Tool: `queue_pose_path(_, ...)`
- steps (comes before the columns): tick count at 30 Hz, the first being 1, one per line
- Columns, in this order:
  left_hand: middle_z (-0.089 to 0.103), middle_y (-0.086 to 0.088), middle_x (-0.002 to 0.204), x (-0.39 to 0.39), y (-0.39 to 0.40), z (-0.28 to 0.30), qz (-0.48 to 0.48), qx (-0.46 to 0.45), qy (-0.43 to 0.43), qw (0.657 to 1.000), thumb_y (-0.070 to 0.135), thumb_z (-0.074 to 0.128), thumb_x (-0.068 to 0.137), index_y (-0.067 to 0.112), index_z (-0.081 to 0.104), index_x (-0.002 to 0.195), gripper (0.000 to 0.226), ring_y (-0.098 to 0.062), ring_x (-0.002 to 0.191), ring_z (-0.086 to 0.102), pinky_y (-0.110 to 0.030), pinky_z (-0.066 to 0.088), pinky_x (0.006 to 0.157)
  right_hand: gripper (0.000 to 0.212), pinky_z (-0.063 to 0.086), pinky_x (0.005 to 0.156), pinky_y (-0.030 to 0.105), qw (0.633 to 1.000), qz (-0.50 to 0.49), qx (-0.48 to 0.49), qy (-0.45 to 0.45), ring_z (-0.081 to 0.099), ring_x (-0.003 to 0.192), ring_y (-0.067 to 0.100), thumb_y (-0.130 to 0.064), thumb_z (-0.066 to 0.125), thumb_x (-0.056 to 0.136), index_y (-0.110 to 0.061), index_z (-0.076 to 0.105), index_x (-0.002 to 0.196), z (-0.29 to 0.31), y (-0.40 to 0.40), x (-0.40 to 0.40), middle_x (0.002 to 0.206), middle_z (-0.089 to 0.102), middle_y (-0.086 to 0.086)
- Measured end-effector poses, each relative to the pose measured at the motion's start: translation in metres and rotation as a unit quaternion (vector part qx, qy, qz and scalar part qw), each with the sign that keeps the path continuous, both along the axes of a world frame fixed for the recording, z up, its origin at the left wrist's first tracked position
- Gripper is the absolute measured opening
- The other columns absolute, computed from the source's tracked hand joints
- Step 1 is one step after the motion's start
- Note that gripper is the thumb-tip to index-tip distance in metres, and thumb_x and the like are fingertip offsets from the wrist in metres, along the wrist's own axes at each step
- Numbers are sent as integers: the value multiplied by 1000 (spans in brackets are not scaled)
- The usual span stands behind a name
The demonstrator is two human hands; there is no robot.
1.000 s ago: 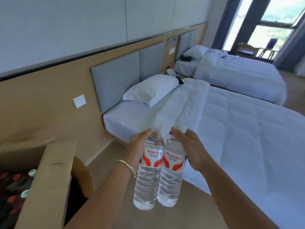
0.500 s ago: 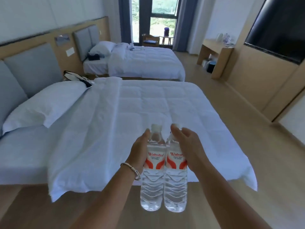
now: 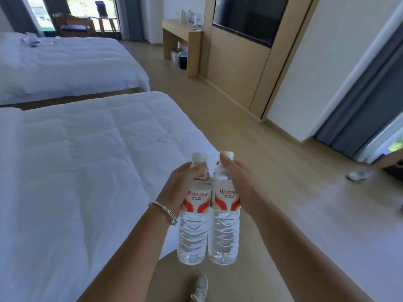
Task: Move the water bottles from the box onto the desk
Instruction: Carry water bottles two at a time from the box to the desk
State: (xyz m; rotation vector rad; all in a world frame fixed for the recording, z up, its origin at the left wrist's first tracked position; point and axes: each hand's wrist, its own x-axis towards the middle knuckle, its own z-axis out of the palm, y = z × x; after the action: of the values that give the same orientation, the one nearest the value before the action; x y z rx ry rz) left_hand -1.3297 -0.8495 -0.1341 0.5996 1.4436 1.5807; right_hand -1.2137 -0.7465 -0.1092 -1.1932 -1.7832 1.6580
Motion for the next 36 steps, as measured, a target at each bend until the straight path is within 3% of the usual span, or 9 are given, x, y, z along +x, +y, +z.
queue_pose_path(3,72,-13,91,-9,63,1,-7,15,-23,1000,39,64,88,13,65,90,26,-32,86,71,-46,55,82,41,48,74,41,1000,-14,19,2,57,73,24,-55,59,89,-15,61,80,10,55,-11,78,58,8)
queue_pose_path(6,69,-8,86,-22,119,5,-4,20,-24,1000,35,59,94,17,62,75,26,-26,80,68,-41,54,75,36,48,74,37,998,-26,50,-6,62,75,21,-44,55,97,-13,59,79,17,107,-24,82,64,9)
queue_pose_path(9,67,-8,83,-36,165,13,-3,26,-9,1000,42,61,85,17,63,75,27,-25,78,65,-41,50,75,34,50,76,40,997,-27,76,-10,64,75,18,-46,54,97,-18,62,79,18,152,-36,79,66,4)
queue_pose_path(13,69,-13,89,-43,209,21,-7,33,-8,999,44,60,83,13,63,89,32,-26,81,68,-43,52,77,39,56,81,50,998,-34,57,-6,69,81,30,-46,55,96,-11,63,81,19,196,-42,85,69,18)
queue_pose_path(16,70,-10,86,-43,238,26,7,17,27,999,47,59,83,17,62,81,30,-23,78,69,-42,52,75,42,56,80,50,999,-29,40,5,70,81,31,-51,56,93,-13,63,80,19,226,-45,82,69,10)
queue_pose_path(21,71,-11,88,-28,283,38,39,7,30,999,45,61,81,13,65,89,34,-25,80,70,-42,53,75,43,56,77,52,999,-5,15,35,67,76,35,-54,60,89,-14,63,74,26,279,-36,76,66,9)
queue_pose_path(26,71,-12,88,4,322,62,102,16,49,993,40,63,87,3,62,99,39,-25,80,70,-39,54,72,31,56,83,54,994,63,-10,92,71,80,33,-48,66,89,-21,67,72,45,331,-11,78,71,7)
queue_pose_path(30,71,-11,90,39,353,84,152,7,58,987,36,59,94,10,63,95,26,-25,81,70,-37,55,71,29,54,72,42,981,140,-35,131,67,69,27,-39,67,90,-18,69,70,65,377,14,73,70,8)
queue_pose_path(36,72,-13,93,79,397,98,214,24,56,975,35,61,93,13,65,94,22,-27,84,70,-41,54,77,31,54,85,57,968,209,-49,131,67,75,33,-42,72,85,-12,68,79,86,431,40,80,69,14)
